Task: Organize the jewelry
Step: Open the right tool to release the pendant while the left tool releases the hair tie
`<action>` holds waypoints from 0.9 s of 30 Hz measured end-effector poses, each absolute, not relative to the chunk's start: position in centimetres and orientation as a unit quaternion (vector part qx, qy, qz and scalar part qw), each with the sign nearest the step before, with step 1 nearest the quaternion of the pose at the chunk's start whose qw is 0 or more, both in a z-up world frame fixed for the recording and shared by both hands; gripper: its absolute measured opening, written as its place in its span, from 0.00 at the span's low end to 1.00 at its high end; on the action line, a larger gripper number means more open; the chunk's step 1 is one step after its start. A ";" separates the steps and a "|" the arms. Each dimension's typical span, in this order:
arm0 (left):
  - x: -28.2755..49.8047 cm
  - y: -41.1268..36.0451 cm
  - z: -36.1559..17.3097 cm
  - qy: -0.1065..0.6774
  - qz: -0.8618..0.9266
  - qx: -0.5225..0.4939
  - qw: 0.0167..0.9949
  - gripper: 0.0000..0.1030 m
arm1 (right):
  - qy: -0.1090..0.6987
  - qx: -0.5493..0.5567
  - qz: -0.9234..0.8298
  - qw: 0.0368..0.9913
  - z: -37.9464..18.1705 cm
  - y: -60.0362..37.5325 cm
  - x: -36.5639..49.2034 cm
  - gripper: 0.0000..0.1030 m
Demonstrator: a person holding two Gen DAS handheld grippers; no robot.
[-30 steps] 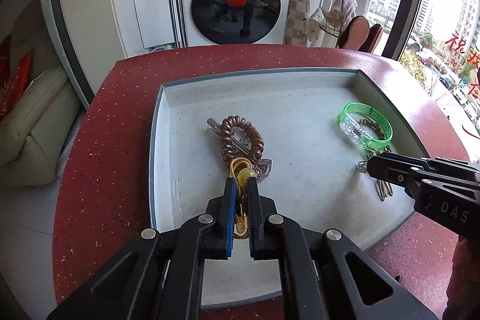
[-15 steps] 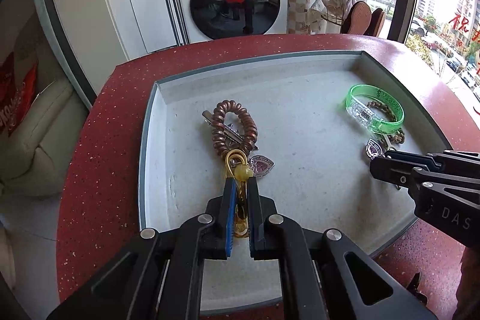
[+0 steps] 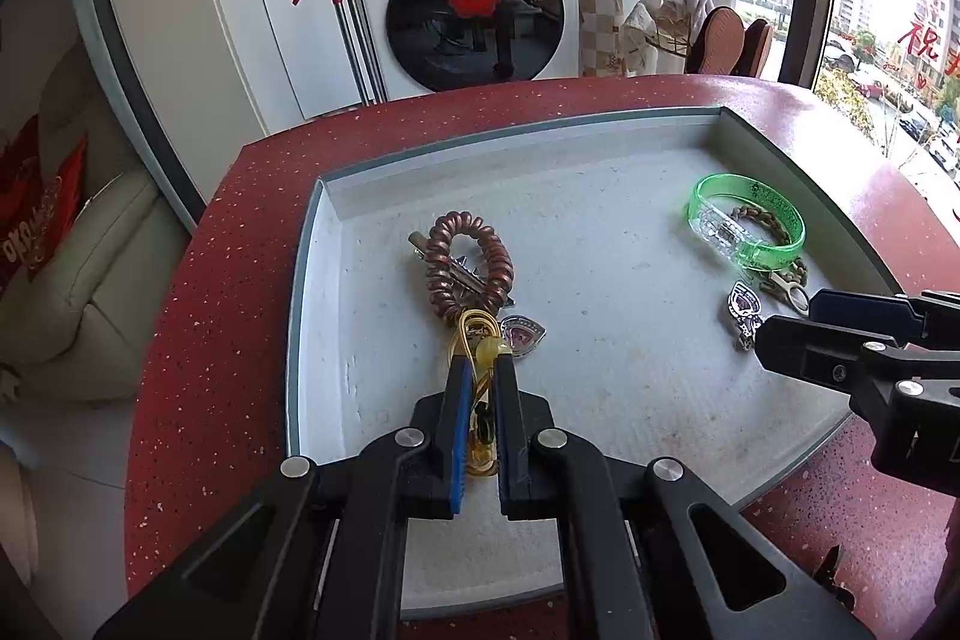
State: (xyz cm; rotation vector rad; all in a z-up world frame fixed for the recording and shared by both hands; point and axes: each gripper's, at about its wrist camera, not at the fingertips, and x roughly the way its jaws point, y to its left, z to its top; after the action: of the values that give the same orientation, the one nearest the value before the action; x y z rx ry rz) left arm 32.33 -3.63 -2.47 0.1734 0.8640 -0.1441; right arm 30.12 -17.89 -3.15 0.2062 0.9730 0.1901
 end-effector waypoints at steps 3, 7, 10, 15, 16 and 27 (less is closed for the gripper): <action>32.1 -3.7 -2.0 0.410 -0.069 0.085 0.905 0.24 | 0.462 0.104 0.089 0.876 -2.7 -18.2 29.8 0.55; 32.0 -3.7 -1.4 0.407 -0.068 0.082 0.907 0.24 | 0.456 0.106 0.086 0.879 -2.3 -18.5 29.3 0.55; 31.8 -3.8 -1.1 0.404 -0.065 0.085 0.908 0.24 | 0.452 0.108 0.084 0.882 -1.8 -18.7 29.0 0.56; 31.3 -3.9 -0.4 0.398 -0.060 0.081 0.912 0.24 | 0.443 0.111 0.079 0.886 -1.1 -19.2 28.3 0.56; 31.2 -3.8 -0.2 0.396 -0.060 0.079 0.913 0.24 | 0.442 0.112 0.078 0.887 -1.0 -19.3 28.2 0.56; 29.5 -2.7 1.5 0.389 -0.064 0.052 0.917 0.24 | 0.437 0.119 0.077 0.888 -0.1 -19.8 26.1 0.60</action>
State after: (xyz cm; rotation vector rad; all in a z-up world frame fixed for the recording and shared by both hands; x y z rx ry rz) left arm 29.51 -2.71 1.45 0.1075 0.8009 -0.1309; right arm 26.12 -19.84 -0.08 0.2482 0.9071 0.1598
